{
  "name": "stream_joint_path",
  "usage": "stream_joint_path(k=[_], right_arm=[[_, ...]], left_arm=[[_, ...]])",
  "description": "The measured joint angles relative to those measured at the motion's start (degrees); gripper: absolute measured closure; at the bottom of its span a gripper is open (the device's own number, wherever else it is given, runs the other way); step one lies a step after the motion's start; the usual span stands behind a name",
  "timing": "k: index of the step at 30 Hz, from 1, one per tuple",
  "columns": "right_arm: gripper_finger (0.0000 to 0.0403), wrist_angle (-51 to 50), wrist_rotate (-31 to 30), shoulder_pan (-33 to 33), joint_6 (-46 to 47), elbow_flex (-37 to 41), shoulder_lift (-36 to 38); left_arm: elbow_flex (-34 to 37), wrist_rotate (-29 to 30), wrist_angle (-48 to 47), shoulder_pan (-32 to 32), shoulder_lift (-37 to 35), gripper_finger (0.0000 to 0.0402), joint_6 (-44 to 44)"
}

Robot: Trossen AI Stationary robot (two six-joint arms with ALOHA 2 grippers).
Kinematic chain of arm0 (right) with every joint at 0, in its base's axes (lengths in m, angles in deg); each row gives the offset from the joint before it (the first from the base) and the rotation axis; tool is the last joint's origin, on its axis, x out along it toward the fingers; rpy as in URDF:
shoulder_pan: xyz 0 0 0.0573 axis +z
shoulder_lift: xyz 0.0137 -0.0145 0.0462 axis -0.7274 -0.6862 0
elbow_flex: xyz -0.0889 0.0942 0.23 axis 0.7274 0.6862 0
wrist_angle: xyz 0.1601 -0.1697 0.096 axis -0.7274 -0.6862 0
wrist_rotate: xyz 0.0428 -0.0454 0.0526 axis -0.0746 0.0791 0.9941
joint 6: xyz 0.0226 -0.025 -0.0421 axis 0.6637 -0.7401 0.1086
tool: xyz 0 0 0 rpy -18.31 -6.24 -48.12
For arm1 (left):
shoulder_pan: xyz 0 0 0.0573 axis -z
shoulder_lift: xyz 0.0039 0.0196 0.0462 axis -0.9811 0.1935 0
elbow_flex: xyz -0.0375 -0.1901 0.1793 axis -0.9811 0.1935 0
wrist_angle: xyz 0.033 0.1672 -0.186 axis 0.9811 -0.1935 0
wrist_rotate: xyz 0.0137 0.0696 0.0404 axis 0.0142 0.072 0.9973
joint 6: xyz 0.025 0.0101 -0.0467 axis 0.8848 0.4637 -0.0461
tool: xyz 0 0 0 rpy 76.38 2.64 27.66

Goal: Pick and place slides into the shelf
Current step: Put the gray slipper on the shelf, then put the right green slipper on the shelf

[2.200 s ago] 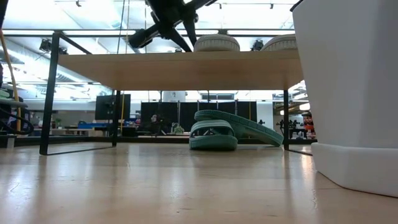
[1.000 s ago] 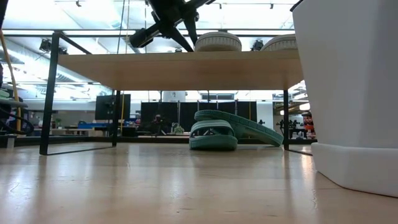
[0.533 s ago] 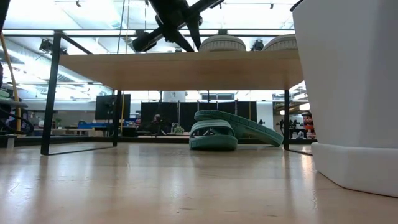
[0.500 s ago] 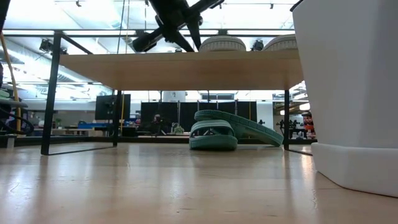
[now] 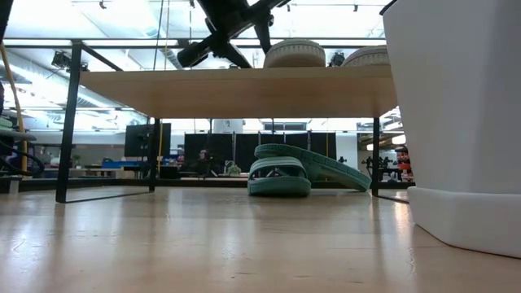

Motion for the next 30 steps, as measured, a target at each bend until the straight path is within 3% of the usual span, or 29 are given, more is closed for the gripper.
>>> stream_joint_path(k=[16, 22, 30], right_arm=[[0.021, -0.01, 1.27, 0.0, 0.57, 0.0, 0.01], [0.021, -0.21, 1.33, 0.0, 0.6, 0.0, -0.01], [0.021, -1.01, 1.3, 0.0, 0.92, 0.0, 0.01]], left_arm=[[0.0, 0.25, -0.23, 0.98, 0.0, 0.0228, 1.45], [0.02, 0.52, -3.17, 2.03, -0.46, 0.0243, 1.97], [0.02, 5.75, -8.67, 3.07, -4.53, 0.0274, 1.97]])
